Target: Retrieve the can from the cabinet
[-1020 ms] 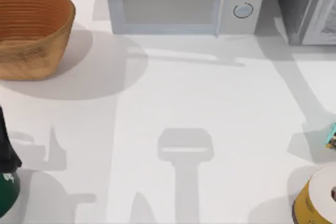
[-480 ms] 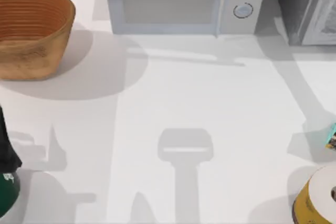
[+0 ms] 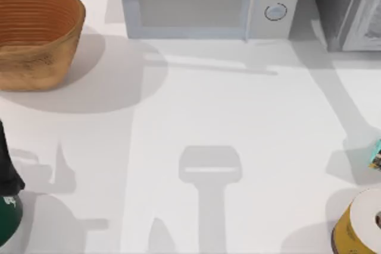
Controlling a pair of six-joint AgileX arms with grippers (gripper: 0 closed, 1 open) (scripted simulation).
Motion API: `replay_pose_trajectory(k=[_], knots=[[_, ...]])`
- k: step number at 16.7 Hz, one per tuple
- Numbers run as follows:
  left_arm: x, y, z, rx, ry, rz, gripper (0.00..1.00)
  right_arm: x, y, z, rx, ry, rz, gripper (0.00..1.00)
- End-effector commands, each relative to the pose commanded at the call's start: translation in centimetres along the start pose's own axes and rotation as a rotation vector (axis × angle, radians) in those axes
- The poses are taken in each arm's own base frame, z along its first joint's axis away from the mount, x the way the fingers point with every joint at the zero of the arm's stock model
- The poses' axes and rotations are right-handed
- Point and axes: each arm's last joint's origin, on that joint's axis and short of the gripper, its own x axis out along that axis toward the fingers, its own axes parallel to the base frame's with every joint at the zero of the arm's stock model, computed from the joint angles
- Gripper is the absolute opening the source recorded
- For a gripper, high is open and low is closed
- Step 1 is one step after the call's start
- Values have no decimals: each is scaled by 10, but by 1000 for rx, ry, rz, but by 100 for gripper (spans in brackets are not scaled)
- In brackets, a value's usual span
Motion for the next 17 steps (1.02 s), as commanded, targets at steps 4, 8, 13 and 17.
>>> replay_pose_trajectory(k=[4, 8, 13, 17], knots=[[0, 0, 0, 0, 0, 0, 100, 0, 0, 0, 0, 0, 0, 0], [0, 0, 0, 0, 0, 0, 100, -2, 1, 1, 1, 0, 3, 0], [0, 0, 0, 0, 0, 0, 100, -65, 12, 30, -1, 5, 3, 0], [0, 0, 0, 0, 0, 0, 100, -152, 4, 60, 9, -16, 2, 0]])
